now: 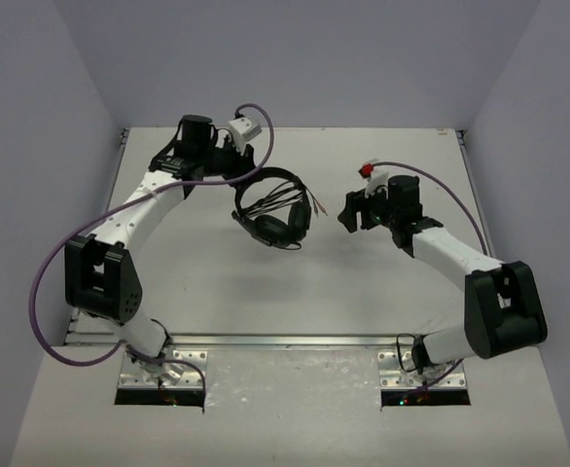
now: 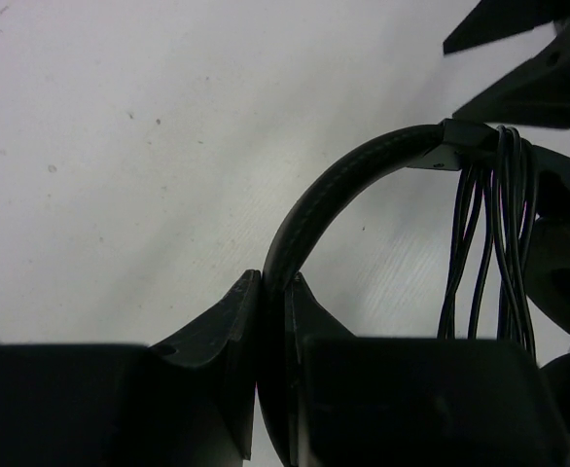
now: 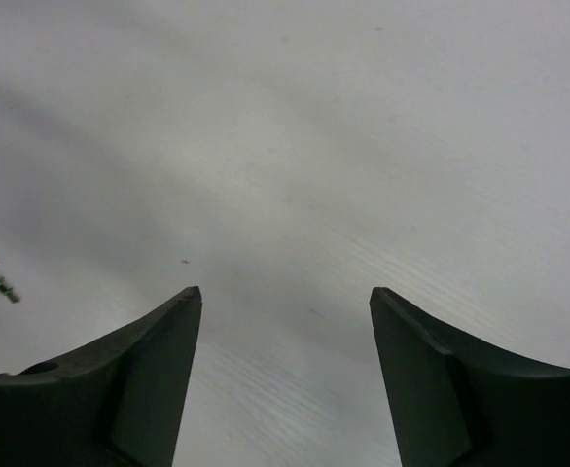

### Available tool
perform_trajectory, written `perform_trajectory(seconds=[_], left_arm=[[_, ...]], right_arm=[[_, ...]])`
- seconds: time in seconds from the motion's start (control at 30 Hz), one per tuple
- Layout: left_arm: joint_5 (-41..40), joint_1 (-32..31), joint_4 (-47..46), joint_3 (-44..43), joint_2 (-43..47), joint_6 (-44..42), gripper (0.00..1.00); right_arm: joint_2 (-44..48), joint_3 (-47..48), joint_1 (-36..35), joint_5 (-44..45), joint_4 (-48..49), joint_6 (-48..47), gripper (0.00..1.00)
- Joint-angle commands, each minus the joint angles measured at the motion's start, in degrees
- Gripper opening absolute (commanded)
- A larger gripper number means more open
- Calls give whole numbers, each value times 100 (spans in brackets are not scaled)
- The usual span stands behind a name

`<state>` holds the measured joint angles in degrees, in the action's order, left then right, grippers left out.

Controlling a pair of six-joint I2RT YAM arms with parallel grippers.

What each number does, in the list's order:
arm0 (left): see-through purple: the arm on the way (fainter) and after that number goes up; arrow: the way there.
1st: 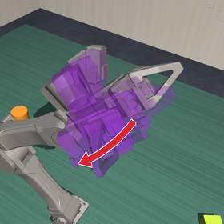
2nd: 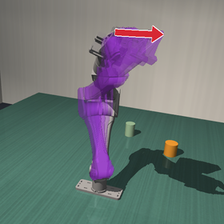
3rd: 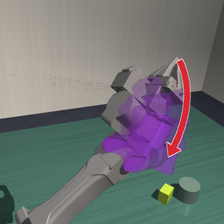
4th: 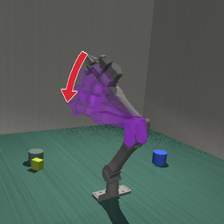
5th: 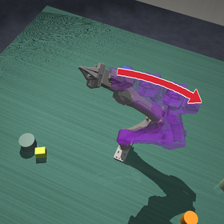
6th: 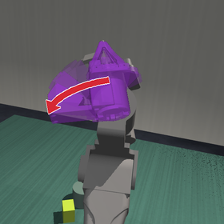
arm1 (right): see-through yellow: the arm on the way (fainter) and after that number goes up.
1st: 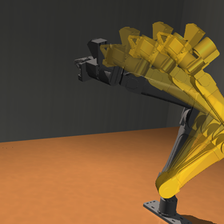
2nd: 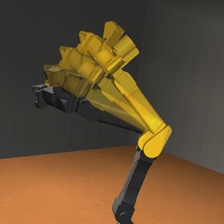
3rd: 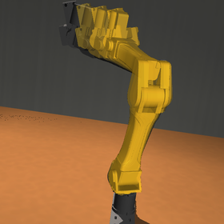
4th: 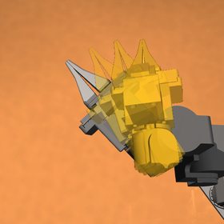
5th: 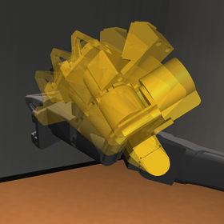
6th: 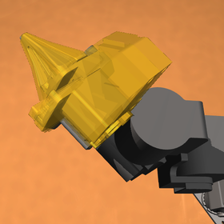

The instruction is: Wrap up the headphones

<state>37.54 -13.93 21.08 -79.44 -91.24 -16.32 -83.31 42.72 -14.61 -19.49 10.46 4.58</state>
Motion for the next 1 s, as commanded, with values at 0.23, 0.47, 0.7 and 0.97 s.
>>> perform_trajectory(seconds=[0.23,0.47,0.7,0.97], left_arm=[[1704,-284,503,-336,-1167,-1057,0],[1836,-1119,89,156,-1440,-1522,0],[1609,-1831,-1238,1185,-1361,-979,0],[992,-2157,-2240,1897,-1370,-539,0]], right_arm=[[2201,378,547,1765,-2274,1625,99],[4014,-236,547,991,-2505,1765,99],[4665,-378,547,508,-3022,1678,99],[4991,-668,547,244,-3050,1616,99]])
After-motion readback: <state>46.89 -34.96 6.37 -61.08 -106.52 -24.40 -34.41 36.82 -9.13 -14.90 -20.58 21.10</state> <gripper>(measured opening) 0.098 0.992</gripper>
